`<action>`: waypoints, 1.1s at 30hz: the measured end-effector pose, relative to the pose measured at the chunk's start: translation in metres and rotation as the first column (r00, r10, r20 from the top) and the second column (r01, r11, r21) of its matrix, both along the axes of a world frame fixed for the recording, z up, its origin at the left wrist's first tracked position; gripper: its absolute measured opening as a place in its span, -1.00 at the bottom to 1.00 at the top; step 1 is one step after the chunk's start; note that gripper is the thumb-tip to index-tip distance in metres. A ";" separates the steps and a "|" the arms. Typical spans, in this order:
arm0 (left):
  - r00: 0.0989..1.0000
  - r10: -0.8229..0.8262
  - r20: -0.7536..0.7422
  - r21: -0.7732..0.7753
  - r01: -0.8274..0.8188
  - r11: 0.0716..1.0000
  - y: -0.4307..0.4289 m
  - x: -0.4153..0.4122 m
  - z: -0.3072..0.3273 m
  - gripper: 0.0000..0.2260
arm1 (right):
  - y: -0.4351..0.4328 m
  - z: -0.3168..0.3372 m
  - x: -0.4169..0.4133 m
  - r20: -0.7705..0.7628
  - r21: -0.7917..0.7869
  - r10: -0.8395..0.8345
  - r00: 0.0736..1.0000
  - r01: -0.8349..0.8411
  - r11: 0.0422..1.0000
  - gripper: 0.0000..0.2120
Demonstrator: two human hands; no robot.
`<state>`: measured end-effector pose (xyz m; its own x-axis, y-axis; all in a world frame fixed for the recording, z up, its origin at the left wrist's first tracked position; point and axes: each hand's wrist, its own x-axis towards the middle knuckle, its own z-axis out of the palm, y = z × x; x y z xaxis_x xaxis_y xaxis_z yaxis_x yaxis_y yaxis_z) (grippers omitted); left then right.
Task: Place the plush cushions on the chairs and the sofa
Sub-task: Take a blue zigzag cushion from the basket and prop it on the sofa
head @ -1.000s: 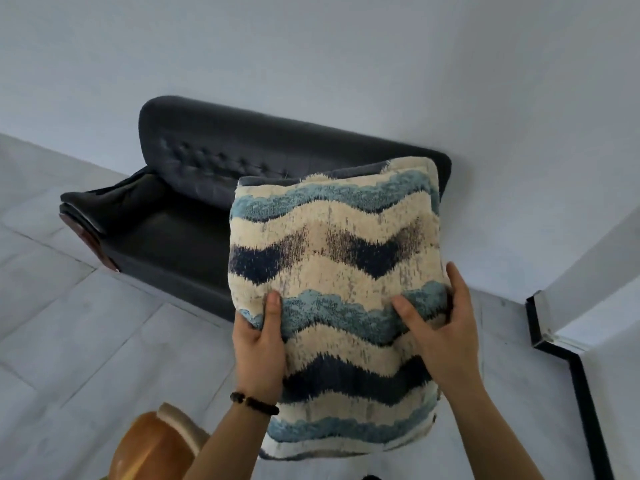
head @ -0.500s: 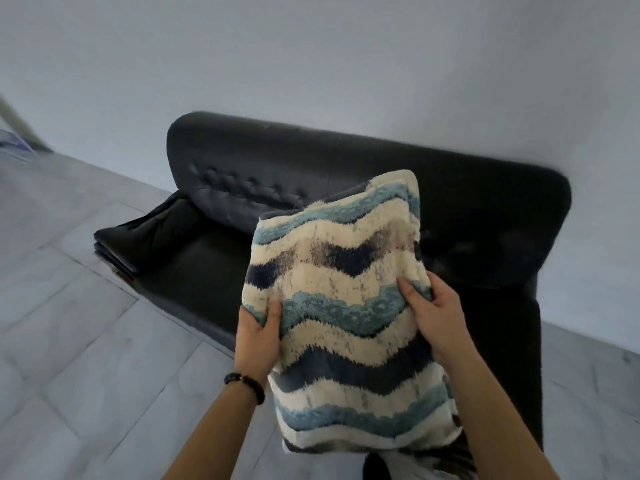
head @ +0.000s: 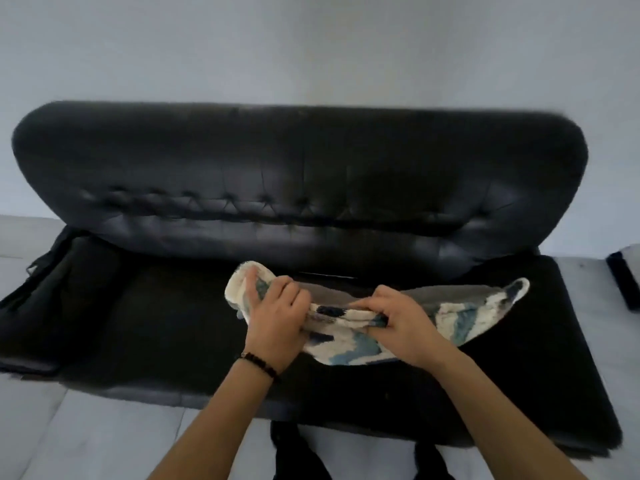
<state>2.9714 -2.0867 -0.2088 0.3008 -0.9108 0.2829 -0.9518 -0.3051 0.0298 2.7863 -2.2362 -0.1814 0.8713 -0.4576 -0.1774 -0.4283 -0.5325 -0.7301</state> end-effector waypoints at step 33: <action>0.531 0.363 -0.766 0.056 -0.508 0.860 -0.169 0.175 -0.459 -0.25 | -0.159 -0.486 0.050 -0.123 -0.095 -0.816 0.565 0.812 0.576 0.02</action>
<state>3.1465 -2.2561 -0.6679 0.8142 -0.5719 -0.1000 -0.3298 -0.5974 0.7310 2.8365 -2.3949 -0.6675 0.0945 -0.9664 -0.2392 -0.7829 0.0763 -0.6175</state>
